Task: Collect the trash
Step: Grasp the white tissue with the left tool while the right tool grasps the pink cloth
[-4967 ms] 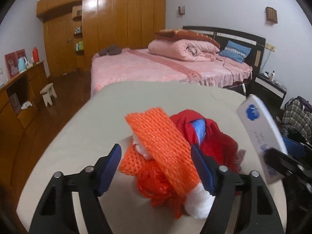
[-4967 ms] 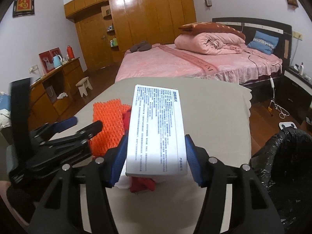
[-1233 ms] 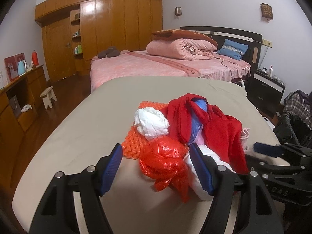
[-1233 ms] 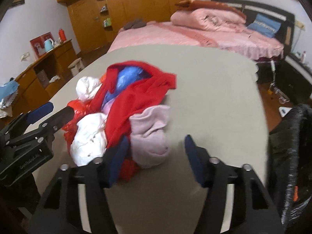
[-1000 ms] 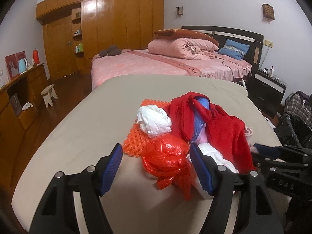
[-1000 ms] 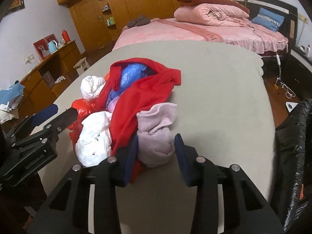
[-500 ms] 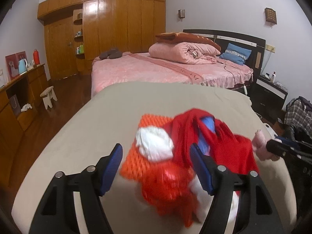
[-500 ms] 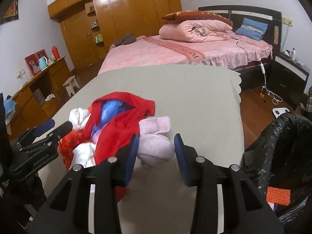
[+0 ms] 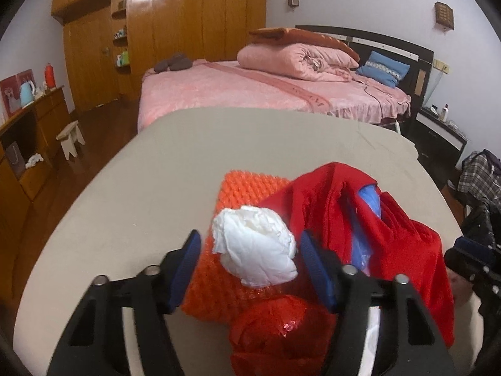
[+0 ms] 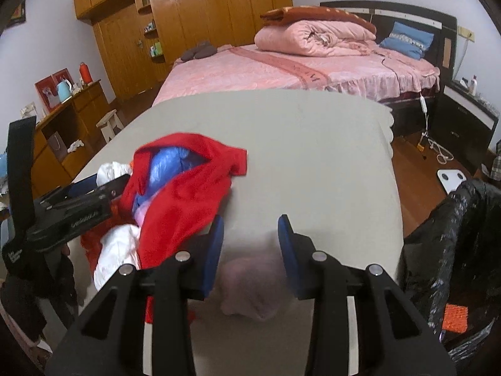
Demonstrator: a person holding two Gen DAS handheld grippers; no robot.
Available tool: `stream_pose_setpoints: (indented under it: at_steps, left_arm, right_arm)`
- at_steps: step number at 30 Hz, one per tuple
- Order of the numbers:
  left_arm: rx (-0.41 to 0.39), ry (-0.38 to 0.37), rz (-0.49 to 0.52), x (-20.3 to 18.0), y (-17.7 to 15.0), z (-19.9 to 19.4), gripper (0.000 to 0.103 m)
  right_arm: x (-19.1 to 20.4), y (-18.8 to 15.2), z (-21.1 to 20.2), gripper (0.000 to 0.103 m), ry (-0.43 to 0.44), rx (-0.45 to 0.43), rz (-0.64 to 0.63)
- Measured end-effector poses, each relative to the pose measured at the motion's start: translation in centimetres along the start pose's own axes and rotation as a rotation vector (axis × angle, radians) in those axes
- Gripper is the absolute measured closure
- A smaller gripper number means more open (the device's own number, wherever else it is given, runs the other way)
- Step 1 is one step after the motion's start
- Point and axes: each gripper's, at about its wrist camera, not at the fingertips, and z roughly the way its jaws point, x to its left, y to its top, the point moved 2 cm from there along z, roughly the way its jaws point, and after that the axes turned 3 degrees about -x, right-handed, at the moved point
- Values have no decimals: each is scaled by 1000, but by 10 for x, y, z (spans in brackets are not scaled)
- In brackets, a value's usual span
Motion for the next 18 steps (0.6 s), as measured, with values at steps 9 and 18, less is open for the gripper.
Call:
stream_pose_setpoints:
  at_steps: [9,18]
  left_arm:
    - [-33,-4,-8,1,-2,-11,61]
    - [-109,-15,-43,7,5,-52,61]
  right_arm:
    - [0,-9,-5,47,6,6,8]
    - [-14,-18,-16,40,-17,16,19]
